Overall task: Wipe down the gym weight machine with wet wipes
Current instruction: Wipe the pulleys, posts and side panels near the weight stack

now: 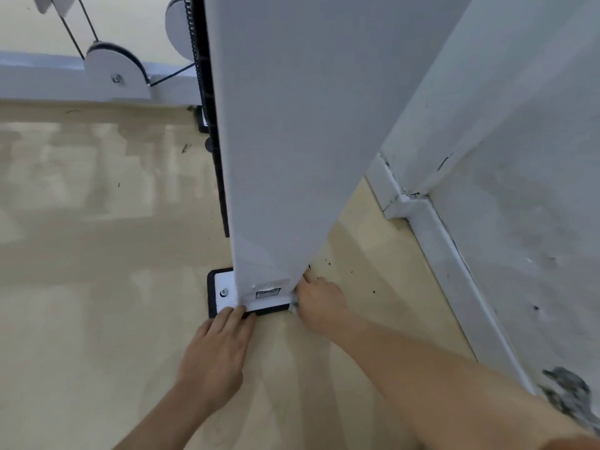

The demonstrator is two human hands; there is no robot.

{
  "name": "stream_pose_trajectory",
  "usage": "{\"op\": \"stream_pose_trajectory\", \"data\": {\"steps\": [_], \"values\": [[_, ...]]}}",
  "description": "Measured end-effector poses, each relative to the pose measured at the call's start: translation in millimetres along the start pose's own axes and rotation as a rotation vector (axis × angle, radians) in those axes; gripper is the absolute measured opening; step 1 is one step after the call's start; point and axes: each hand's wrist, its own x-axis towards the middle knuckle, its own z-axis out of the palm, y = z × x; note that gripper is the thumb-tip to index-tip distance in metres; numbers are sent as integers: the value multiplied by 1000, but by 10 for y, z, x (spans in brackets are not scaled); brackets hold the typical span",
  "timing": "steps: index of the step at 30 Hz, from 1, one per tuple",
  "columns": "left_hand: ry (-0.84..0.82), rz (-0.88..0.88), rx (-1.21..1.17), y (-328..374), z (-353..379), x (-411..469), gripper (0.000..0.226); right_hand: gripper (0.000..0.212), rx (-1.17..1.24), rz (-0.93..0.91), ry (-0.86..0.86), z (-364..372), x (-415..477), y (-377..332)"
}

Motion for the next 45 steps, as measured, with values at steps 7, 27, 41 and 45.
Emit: {"op": "stream_pose_trajectory", "data": {"steps": [7,27,41,45], "values": [[-44,-59,-34,58,27,3,78,75,-27,-64,-85,139,-459,-78],[-60,-690,-1634,-147,-1041,-468,33,19,1812,479,-585,-652,-548,-1167],[554,-1029,-1739,237,-3617,-1155,20,17,1123,-332,-433,-3094,-1763,-1876],[707,-1102,-2054,711,-4542,-1440,37,18,1285,-282,-582,-3947,-2267,-1846]]}}
